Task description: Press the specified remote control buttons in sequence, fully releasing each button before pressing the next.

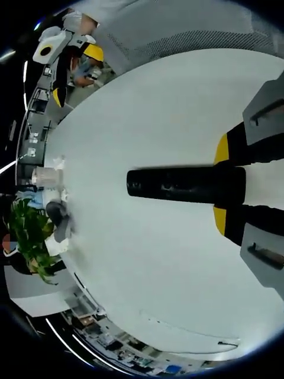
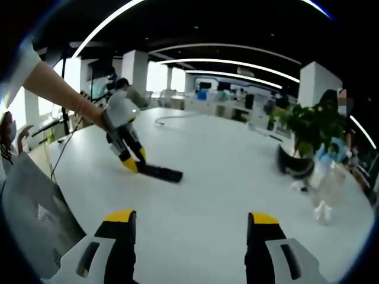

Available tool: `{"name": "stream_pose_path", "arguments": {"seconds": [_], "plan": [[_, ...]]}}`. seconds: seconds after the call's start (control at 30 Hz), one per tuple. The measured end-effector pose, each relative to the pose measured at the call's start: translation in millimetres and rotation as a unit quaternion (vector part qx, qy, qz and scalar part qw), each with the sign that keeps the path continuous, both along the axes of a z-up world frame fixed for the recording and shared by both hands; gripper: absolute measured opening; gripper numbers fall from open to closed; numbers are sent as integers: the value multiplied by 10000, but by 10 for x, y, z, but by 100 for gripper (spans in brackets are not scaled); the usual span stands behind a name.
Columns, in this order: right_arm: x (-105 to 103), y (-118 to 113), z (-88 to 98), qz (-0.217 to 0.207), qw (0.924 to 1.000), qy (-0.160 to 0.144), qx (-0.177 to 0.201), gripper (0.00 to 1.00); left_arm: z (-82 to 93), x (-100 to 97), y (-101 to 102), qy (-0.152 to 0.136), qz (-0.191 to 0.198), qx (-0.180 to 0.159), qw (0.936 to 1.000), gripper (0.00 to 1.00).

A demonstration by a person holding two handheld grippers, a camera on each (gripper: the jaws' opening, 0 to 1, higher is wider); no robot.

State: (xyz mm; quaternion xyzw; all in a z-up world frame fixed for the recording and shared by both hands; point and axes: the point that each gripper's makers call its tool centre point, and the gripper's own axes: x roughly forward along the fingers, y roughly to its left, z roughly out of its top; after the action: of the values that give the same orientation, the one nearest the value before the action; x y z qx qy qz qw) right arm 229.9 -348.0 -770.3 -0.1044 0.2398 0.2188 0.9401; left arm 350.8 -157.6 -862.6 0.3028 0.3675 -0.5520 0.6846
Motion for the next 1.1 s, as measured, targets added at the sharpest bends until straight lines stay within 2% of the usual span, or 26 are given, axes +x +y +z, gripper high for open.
{"name": "stream_pose_path", "arguments": {"seconds": [0.3,0.5,0.6,1.1], "plan": [[-48,59,-59,249,9995,155,-130,58,-5,-16,0,15,-5,101,9999,25],[-84,81,-98,408,9986,270,-201,39,-7,-40,4,33,-88,203,9997,25],[-99,99,-110,474,9982,316,-195,34,-10,-50,6,41,-114,229,9997,25],[-108,107,-109,489,9981,316,-190,33,-11,-124,7,44,-212,278,9994,25]]}}
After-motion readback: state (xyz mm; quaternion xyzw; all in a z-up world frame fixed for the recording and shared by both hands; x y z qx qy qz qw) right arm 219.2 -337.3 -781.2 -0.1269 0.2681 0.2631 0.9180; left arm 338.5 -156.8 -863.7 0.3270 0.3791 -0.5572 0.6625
